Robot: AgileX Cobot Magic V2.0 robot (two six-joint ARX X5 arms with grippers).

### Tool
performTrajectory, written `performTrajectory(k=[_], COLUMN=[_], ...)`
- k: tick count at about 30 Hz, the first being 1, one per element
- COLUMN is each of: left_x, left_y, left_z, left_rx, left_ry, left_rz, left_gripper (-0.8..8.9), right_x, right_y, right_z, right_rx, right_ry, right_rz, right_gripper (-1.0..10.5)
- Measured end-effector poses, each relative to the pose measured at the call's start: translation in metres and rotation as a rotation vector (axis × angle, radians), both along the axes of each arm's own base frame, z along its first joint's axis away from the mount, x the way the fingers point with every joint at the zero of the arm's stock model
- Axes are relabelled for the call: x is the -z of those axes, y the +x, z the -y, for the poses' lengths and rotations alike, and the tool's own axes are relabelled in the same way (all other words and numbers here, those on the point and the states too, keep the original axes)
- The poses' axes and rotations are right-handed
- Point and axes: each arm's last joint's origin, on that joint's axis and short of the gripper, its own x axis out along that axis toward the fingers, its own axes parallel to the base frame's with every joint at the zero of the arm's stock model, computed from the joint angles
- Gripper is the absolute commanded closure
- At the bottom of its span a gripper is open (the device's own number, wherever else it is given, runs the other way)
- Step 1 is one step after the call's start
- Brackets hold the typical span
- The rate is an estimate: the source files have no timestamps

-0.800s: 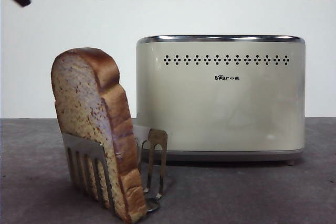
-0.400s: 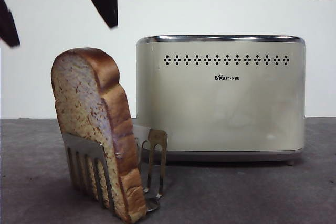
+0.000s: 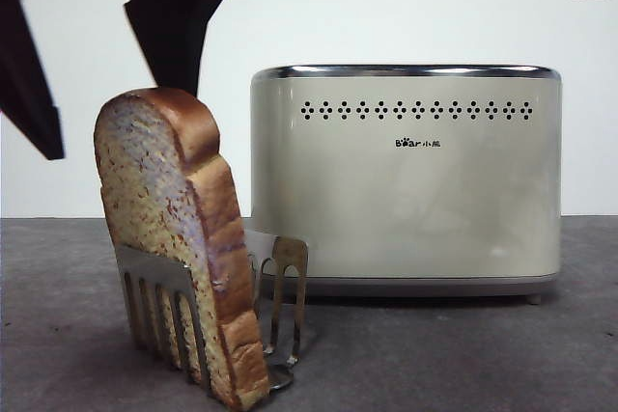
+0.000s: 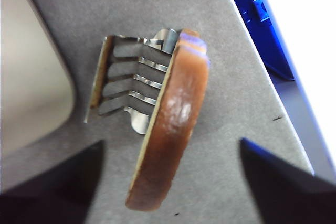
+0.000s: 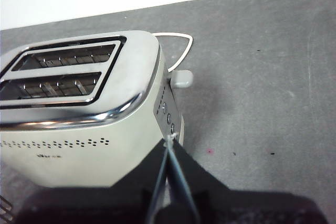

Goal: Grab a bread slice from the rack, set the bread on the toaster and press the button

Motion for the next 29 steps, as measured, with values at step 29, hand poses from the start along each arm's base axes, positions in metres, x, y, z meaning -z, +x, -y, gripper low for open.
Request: performTrajectory(k=[29], left_x=[-0.0018], left_y=[0.0064], left_z=[-0.0007], left_rx=[-0.013], left_ry=[0.016], left_rz=[0.086], left_gripper=[7.61], right_x=[0.0044], right_y=[-0.0019], right_z=[0.0000], right_rx=[-0.015], right_ry=[-0.033], right_rz=[-0.040], right_gripper=[9.5])
